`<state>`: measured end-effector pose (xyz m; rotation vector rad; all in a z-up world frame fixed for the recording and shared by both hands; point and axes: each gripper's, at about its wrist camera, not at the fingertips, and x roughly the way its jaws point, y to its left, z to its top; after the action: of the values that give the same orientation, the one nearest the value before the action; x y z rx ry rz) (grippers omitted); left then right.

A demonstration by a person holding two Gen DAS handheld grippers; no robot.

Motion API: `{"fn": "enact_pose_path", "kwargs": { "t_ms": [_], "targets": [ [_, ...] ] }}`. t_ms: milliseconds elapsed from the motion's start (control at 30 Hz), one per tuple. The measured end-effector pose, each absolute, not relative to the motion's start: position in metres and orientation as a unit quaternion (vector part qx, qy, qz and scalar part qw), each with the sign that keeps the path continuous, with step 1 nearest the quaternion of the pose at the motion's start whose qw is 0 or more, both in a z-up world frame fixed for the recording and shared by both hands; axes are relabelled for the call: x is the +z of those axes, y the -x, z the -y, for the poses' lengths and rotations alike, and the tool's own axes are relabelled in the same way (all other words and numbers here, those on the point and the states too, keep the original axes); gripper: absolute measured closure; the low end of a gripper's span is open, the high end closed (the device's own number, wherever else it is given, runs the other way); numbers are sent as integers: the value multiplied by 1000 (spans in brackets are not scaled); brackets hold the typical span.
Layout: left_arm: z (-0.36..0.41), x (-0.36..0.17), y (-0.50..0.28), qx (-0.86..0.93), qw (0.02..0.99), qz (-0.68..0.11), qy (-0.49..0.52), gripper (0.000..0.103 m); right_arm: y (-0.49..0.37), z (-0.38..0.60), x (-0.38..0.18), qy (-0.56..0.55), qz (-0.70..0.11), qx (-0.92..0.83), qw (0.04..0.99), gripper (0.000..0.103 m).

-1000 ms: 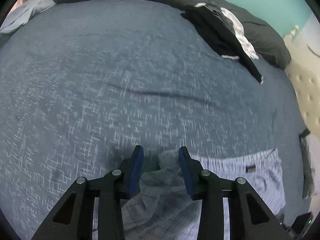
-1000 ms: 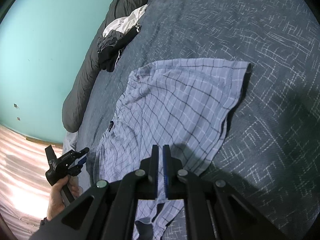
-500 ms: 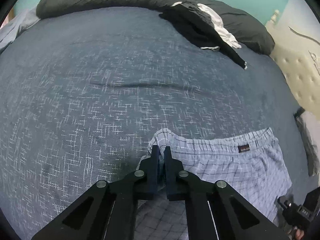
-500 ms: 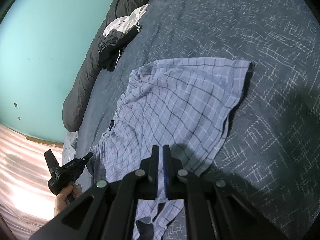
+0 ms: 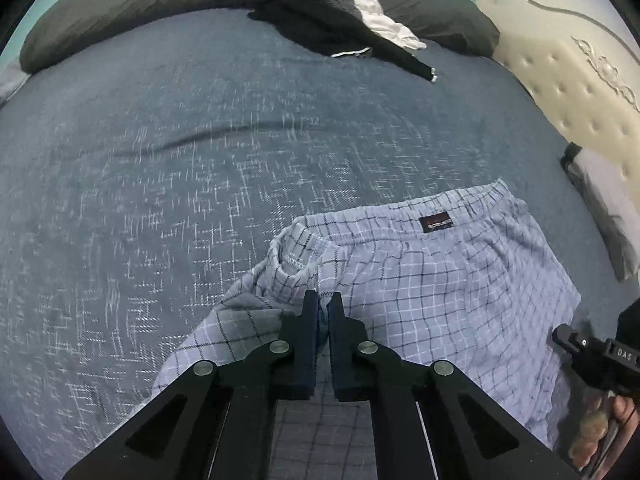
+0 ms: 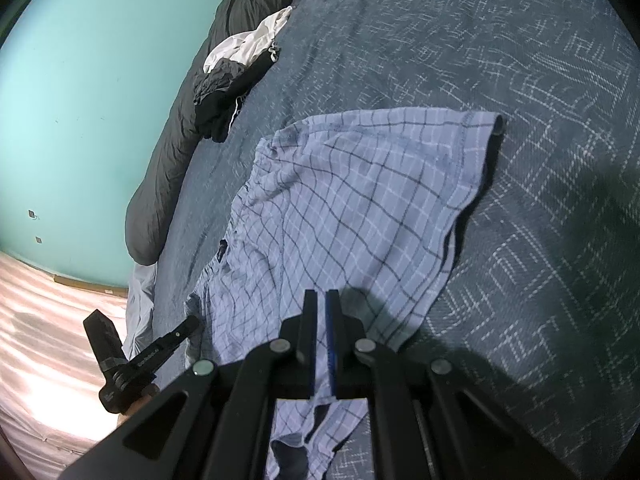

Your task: Fold clothes

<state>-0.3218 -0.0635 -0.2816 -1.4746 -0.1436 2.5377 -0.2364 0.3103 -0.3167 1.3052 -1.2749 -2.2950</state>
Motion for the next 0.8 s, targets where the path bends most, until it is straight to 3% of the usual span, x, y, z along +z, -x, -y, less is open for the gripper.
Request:
{"fn": "enact_pose_path", "kwargs": {
  "t_ms": [200,367,800],
  "targets": [
    [63,-281,323,864,70,57,495,85,236,-311,-316,-442,434,-778,106,98],
    [65,-276,321,870,48,78,485,64,235,-311,-316,-442,435,-777,106,98],
    [80,-280,330,860,33,156,484,61,234,-311,-316,-442,437,-776,106,98]
  ]
}}
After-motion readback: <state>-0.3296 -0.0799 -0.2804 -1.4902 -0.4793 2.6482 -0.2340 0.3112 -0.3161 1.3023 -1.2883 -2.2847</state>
